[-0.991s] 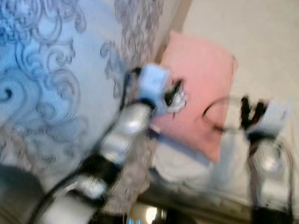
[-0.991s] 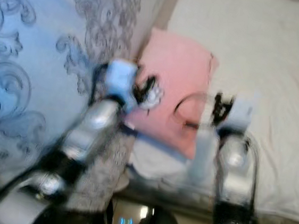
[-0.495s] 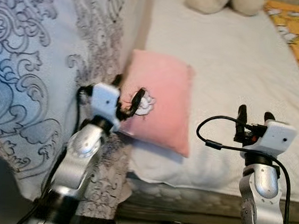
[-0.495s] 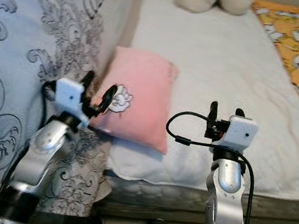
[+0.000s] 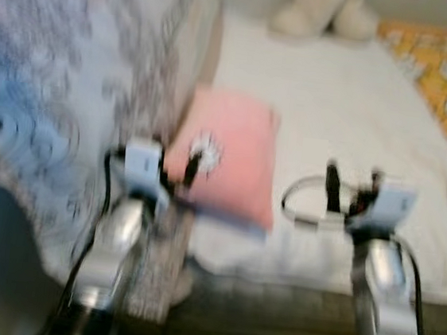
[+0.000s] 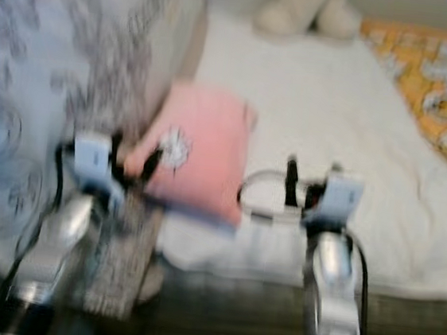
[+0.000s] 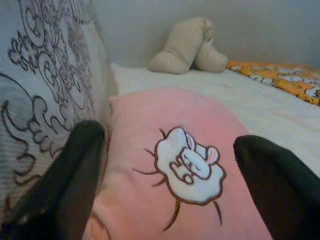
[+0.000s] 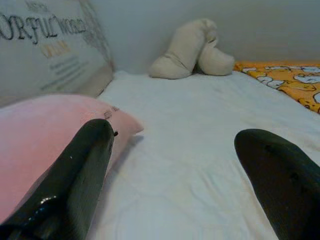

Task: Clean up the room

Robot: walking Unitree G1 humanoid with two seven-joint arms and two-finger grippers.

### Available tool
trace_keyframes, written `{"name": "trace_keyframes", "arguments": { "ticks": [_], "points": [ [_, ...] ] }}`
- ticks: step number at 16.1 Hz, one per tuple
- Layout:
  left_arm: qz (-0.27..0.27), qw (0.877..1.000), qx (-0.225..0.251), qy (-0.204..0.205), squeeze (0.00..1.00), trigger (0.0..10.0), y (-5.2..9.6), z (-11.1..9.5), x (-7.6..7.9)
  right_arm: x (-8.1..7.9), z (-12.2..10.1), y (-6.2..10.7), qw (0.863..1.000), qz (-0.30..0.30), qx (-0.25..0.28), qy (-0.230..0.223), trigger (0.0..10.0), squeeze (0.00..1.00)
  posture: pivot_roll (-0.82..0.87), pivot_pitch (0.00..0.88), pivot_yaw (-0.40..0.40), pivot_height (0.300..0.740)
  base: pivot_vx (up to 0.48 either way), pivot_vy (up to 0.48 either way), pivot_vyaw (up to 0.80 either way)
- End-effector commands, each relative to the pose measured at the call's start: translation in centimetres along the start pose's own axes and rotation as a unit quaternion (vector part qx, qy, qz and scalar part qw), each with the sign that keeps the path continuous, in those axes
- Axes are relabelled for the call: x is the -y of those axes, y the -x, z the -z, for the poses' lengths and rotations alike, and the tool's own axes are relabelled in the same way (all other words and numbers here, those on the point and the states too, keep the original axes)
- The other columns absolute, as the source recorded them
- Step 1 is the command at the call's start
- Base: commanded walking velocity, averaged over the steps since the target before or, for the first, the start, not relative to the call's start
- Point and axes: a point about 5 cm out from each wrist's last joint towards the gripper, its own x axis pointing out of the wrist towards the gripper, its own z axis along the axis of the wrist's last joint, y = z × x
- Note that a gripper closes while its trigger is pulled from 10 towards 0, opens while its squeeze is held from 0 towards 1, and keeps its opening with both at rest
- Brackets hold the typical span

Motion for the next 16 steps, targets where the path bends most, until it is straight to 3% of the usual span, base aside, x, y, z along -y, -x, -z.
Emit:
{"name": "trace_keyframes", "arguments": {
  "ticks": [1,2,3,5,9,16],
  "points": [
    [-0.022,1.000,-0.009,-0.002,0.08,10.0,0.3,0.2,-1.1,0.0,-0.2,-0.2,1.000,-0.002,0.000,0.000,10.0,1.00,-0.07,0.000,0.015,0.727,0.000,0.000,0.00],
    [-0.022,1.000,-0.009,-0.002,0.08,10.0,0.3,0.2,-1.1,0.0,-0.2,-0.2,1.000,-0.002,0.000,0.000,10.0,1.00,-0.07,0.000,0.015,0.727,0.000,0.000,0.00],
    [-0.020,1.000,-0.001,-0.003,0.00,10.0,0.0,-0.1,-0.8,-0.1,-0.2,-1.0,1.000,-0.004,-0.008,-0.011,10.0,0.00,-0.08,0.000,0.032,0.727,0.270,-0.394,0.00],
    [-0.044,0.999,0.006,0.016,0.00,10.0,-1.0,-0.4,-1.0,-0.4,-0.3,-2.0,1.000,-0.002,-0.011,-0.025,10.0,0.00,-0.09,0.000,0.039,0.727,0.262,-0.401,0.00],
    [-0.102,0.994,-0.022,0.034,0.00,10.0,-1.0,0.5,-3.0,-0.8,0.0,-1.8,1.000,-0.018,-0.012,-0.007,10.0,0.00,-0.10,0.000,0.043,0.727,0.264,-0.397,0.00],
    [-0.077,0.996,0.009,0.043,0.00,10.0,-0.8,-0.1,-2.0,-0.3,0.8,-1.5,0.999,-0.017,-0.031,-0.001,10.0,0.00,-0.09,0.001,0.036,0.727,0.269,-0.394,0.00]
  ]
}}
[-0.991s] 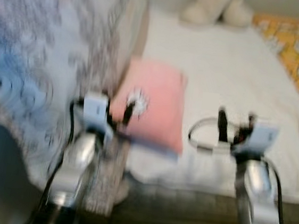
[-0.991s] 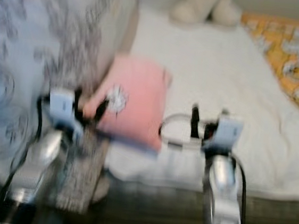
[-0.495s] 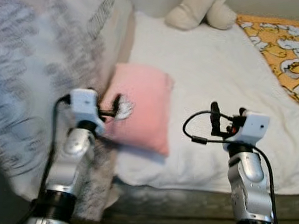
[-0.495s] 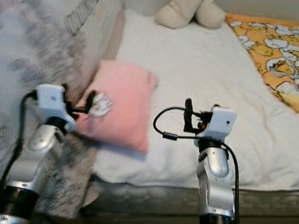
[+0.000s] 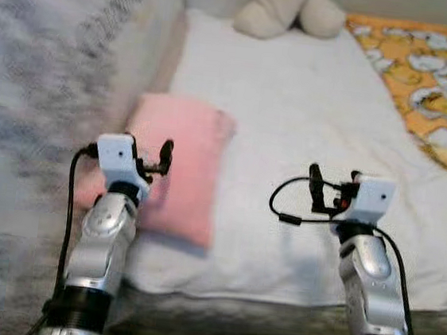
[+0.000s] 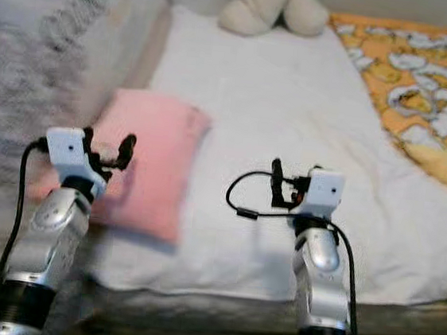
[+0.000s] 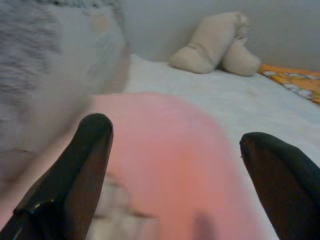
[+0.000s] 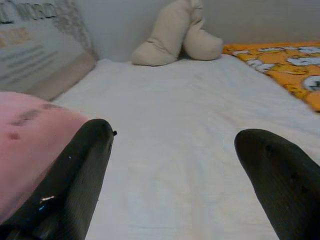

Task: Clean up the room

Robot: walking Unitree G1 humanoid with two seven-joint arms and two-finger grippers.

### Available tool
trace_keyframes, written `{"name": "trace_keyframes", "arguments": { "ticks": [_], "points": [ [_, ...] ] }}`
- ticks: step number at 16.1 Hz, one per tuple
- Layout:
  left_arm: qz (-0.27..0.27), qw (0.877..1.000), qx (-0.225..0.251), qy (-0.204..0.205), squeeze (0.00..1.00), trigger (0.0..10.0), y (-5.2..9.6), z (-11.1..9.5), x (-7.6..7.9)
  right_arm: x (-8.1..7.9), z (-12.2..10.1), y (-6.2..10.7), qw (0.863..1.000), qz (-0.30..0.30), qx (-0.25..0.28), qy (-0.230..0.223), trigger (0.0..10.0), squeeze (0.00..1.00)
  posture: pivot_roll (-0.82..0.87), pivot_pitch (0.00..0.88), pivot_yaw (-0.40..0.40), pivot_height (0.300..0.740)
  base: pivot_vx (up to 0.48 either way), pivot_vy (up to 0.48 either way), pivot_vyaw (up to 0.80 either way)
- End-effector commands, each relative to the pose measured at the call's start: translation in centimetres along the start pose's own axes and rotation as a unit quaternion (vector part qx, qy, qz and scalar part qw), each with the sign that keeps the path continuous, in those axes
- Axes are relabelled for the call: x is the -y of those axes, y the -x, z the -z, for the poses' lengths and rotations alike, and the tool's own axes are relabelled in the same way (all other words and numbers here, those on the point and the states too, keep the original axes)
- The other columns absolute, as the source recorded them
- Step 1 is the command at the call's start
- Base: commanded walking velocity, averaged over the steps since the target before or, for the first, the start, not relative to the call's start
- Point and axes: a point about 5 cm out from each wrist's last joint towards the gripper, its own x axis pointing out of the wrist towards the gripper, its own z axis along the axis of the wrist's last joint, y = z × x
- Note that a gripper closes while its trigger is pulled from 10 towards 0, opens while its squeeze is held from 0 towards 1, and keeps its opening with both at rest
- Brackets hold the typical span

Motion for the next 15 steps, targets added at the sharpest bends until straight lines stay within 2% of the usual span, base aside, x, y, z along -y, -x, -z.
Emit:
{"name": "trace_keyframes", "arguments": {
  "ticks": [1,3,10,13,15],
  "points": [
    [0.016,1.000,0.014,0.003,0.00,10.0,0.0,-0.5,0.6,0.4,-0.4,-0.2,1.000,0.006,0.005,0.000,10.0,0.00,-0.09,0.001,0.035,0.727,0.270,-0.394,0.00],
    [0.029,0.999,0.021,0.009,0.00,10.0,0.0,-0.6,1.1,0.5,-0.3,-0.3,1.000,0.006,0.003,0.003,10.0,0.00,-0.10,0.000,0.034,0.727,0.264,-0.399,0.00],
    [0.068,0.997,0.044,0.006,0.00,10.0,-0.2,-1.1,2.3,0.5,-0.3,-0.8,1.000,-0.001,-0.001,0.009,10.0,0.00,-0.10,0.000,0.038,0.727,0.000,-0.435,0.00],
    [0.070,0.997,0.035,-0.001,0.00,10.0,-0.4,-0.7,2.4,0.9,-0.4,-1.0,1.000,0.006,0.001,0.003,10.0,0.00,-0.10,0.000,0.043,0.727,0.000,-0.455,0.00],
    [0.039,0.999,0.005,-0.010,0.00,10.0,-0.7,0.3,1.5,1.0,-0.3,-0.6,1.000,0.013,0.000,0.001,10.0,0.00,-0.11,0.000,0.052,0.727,0.000,-0.433,0.00]
  ]
}}
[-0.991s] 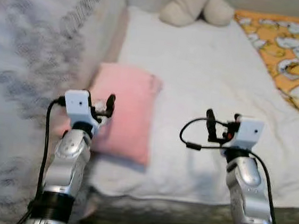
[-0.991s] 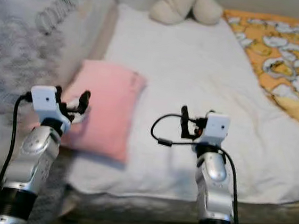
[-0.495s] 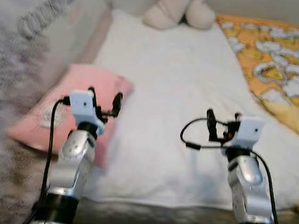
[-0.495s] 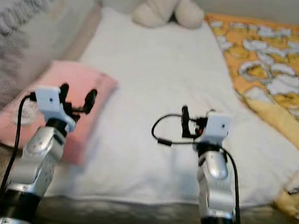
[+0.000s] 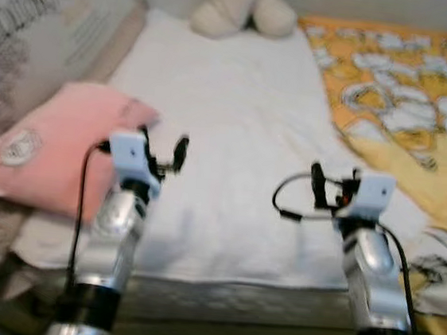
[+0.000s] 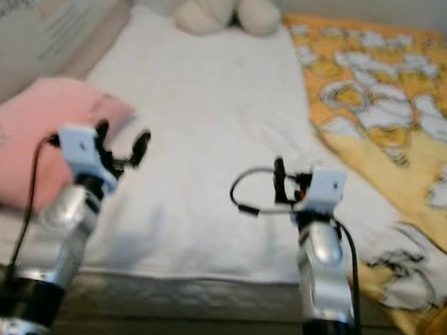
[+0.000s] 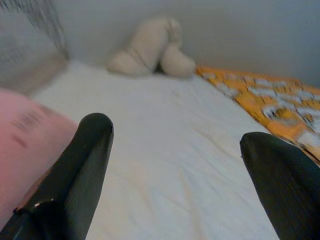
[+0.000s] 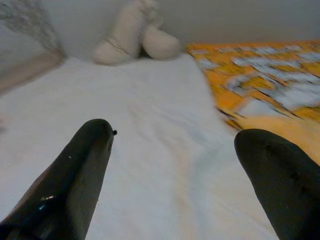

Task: Clean up the room

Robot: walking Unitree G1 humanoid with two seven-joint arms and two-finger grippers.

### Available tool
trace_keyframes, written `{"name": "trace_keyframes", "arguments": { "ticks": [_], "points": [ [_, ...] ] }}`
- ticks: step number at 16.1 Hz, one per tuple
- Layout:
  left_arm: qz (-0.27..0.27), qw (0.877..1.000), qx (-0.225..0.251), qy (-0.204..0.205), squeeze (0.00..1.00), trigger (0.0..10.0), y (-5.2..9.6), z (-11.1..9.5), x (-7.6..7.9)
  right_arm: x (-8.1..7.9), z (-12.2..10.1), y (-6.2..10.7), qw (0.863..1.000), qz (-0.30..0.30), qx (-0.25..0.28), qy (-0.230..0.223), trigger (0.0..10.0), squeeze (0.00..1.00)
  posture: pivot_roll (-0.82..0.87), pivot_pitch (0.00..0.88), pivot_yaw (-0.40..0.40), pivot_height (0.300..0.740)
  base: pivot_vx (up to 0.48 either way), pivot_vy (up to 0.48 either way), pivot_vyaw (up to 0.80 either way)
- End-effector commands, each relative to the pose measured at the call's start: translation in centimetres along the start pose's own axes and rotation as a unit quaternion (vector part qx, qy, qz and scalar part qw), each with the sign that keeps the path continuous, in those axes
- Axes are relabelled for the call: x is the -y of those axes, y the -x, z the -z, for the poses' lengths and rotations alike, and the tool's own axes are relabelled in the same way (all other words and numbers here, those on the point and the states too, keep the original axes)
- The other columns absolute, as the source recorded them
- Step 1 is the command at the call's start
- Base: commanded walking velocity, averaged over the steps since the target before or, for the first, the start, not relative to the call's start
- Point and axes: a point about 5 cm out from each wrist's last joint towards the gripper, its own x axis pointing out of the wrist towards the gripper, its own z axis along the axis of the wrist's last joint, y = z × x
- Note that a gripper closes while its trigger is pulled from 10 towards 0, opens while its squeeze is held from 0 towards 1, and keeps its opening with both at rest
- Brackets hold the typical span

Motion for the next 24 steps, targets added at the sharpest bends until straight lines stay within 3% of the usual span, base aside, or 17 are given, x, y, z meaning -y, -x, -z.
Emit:
{"name": "trace_keyframes", "arguments": {
  "ticks": [1,5,8,10,18,24],
  "points": [
    [-0.021,1.000,-0.018,-0.011,0.00,10.0,-0.3,0.2,-0.7,0.0,-0.7,-0.1,1.000,0.008,0.015,-0.006,10.0,0.00,-0.11,0.000,0.054,0.727,0.000,-0.416,0.00],
    [-0.031,0.998,-0.045,-0.014,0.00,10.0,0.6,1.3,-1.3,1.2,0.7,1.2,0.997,0.064,-0.008,-0.043,10.0,0.00,-0.12,0.018,0.053,0.727,0.265,-0.397,0.00],
    [-0.020,0.999,-0.035,-0.009,0.00,10.0,-0.5,0.9,-0.3,-0.3,0.5,0.5,0.999,0.028,-0.004,-0.023,10.0,0.00,-0.12,0.001,0.061,0.727,0.281,-0.388,0.00],
    [-0.026,0.999,-0.036,-0.010,0.00,10.0,-0.9,0.8,-0.5,-0.2,-0.1,0.0,1.000,0.021,0.003,-0.011,10.0,0.00,-0.12,0.000,0.072,0.727,0.311,-0.362,0.00],
    [-0.014,0.999,-0.025,-0.016,0.00,10.0,-1.0,0.4,-0.5,-1.2,0.3,-0.5,1.000,-0.003,-0.009,0.008,10.0,0.00,-0.09,0.008,0.064,0.727,0.322,-0.352,0.00],
    [0.032,0.999,0.006,0.006,0.00,10.0,-1.0,-0.4,0.9,-1.4,0.3,-1.0,1.000,-0.011,-0.011,0.008,10.0,0.00,-0.09,0.000,0.063,0.727,0.314,-0.359,0.00]
  ]
}}
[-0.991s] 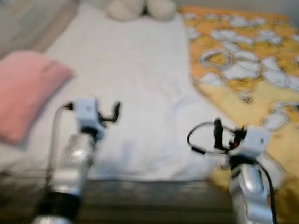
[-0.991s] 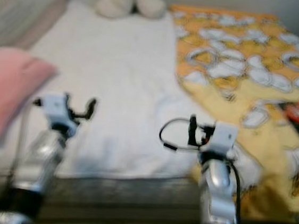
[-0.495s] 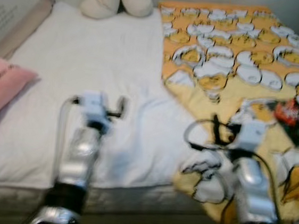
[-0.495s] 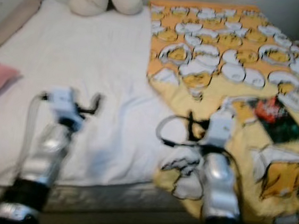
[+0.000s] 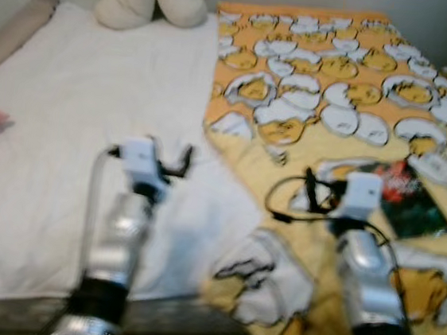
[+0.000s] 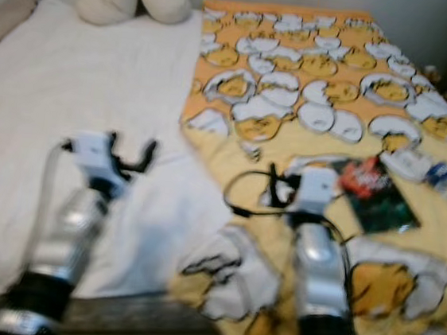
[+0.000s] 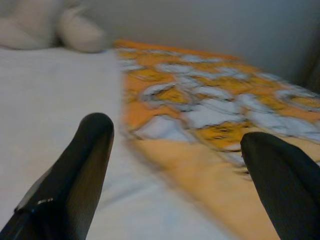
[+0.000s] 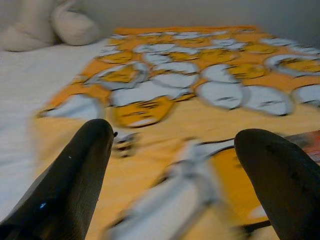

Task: Clean up the room

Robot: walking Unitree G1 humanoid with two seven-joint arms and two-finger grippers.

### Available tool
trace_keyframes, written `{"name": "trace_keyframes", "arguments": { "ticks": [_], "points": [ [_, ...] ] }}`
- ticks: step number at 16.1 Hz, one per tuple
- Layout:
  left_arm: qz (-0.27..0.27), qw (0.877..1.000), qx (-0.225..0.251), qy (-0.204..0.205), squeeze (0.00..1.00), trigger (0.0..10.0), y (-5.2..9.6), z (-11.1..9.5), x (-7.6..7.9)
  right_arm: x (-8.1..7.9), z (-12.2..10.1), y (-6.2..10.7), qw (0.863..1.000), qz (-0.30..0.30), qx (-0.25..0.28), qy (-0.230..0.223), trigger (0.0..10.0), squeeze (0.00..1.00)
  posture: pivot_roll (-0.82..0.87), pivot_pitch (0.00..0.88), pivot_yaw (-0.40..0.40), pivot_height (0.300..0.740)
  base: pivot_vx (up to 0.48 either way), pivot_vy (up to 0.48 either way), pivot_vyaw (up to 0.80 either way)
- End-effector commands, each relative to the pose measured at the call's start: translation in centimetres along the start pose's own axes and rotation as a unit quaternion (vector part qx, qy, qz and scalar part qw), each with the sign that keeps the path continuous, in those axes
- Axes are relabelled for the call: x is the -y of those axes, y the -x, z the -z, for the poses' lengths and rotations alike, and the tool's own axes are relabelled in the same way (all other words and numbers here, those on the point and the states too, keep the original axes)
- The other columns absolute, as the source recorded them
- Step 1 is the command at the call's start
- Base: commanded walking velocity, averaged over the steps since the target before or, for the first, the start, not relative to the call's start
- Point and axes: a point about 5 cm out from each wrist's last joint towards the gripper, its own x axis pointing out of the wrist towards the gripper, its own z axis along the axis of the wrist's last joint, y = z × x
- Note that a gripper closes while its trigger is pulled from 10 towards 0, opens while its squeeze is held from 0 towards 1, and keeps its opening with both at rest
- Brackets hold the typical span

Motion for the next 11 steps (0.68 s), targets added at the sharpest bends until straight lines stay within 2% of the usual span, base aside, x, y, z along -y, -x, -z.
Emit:
{"name": "trace_keyframes", "arguments": {
  "ticks": [1,5,11],
  "points": [
    [0.003,1.000,0.027,-0.012,0.00,10.0,-0.2,-1.4,-0.6,-0.6,-0.4,-0.2,1.000,-0.008,0.010,-0.006,10.0,0.00,-0.09,0.000,0.063,0.727,0.292,-0.379,0.00],
    [0.041,0.998,0.053,0.000,0.00,10.0,-0.1,-2.6,0.6,-0.6,-0.3,-0.3,1.000,-0.005,0.010,-0.008,10.0,0.00,-0.09,0.000,0.073,0.727,0.278,-0.389,0.00],
    [0.073,0.996,0.051,-0.010,0.00,10.0,0.3,-2.7,1.3,0.2,-0.2,-0.1,1.000,0.017,0.012,-0.005,10.0,0.00,-0.09,0.000,0.081,0.727,0.274,-0.391,0.00]
  ]
}}
